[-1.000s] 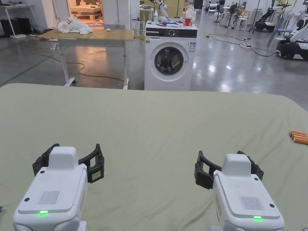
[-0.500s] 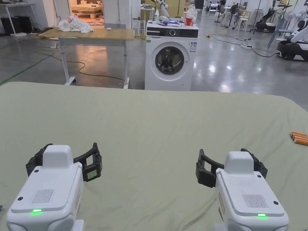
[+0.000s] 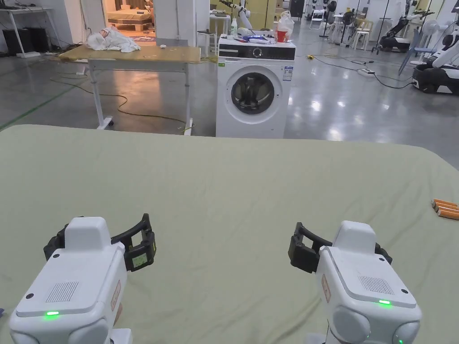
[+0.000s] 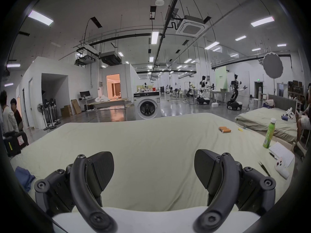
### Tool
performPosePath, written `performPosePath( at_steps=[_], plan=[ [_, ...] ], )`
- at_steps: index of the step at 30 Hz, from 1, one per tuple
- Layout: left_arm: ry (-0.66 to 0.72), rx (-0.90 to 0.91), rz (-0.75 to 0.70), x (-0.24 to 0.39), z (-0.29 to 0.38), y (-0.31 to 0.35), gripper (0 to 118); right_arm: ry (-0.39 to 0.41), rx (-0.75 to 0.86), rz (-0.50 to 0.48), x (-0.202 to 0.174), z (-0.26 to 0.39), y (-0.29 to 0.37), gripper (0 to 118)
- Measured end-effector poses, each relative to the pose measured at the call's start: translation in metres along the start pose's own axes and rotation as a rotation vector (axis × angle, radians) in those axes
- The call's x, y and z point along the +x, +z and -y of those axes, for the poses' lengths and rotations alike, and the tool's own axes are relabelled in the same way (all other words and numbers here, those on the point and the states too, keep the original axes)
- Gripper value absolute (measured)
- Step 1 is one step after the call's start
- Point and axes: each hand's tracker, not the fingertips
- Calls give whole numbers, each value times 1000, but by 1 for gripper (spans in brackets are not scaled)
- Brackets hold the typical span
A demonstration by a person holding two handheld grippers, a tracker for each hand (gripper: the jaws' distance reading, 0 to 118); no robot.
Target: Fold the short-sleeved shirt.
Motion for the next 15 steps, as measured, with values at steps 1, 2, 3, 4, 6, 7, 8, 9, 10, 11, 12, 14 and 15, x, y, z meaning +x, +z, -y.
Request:
performPosePath(
  at_steps=[1,2,3,4,6,7,8,9,10,11,12,14,15],
  plan=[
    [1,0,2,0,-1,0,97,-25,-11,-16,1,-2,1,100],
    [0,0,3,-1,-1,0,97,-40,-21,-20,1,-3,1,100],
    [-2,1,3,-1,0,0,97,-57,-35,-19,1,-4,0,100],
    [-5,1,4,-2,0,0,96,-71,-52,-16,1,-6,-1,100],
    [-7,-1,5,-2,0,1,97,-102,-76,-13,1,-7,-2,100],
    [-7,-3,6,-2,0,1,96,-121,-88,-11,2,-7,-2,100],
    [-7,-4,7,-3,1,1,96,-131,-107,-6,2,-8,-3,100],
    [-6,-6,9,-3,1,1,97,-133,-116,2,1,-9,-4,100],
    [-7,-8,11,-3,1,1,97,-129,-123,12,0,-9,-4,100],
    [-8,-10,13,-3,1,2,97,-112,-129,21,-1,-9,-5,100],
    [-10,-13,14,-3,2,2,97,-91,-127,36,-3,-8,-5,100],
    [-11,-18,19,-3,2,2,97,-68,-129,52,-5,-8,-5,100],
    [-14,-21,23,-3,3,2,97,-65,-129,53,-6,-8,-5,100]
  ],
)
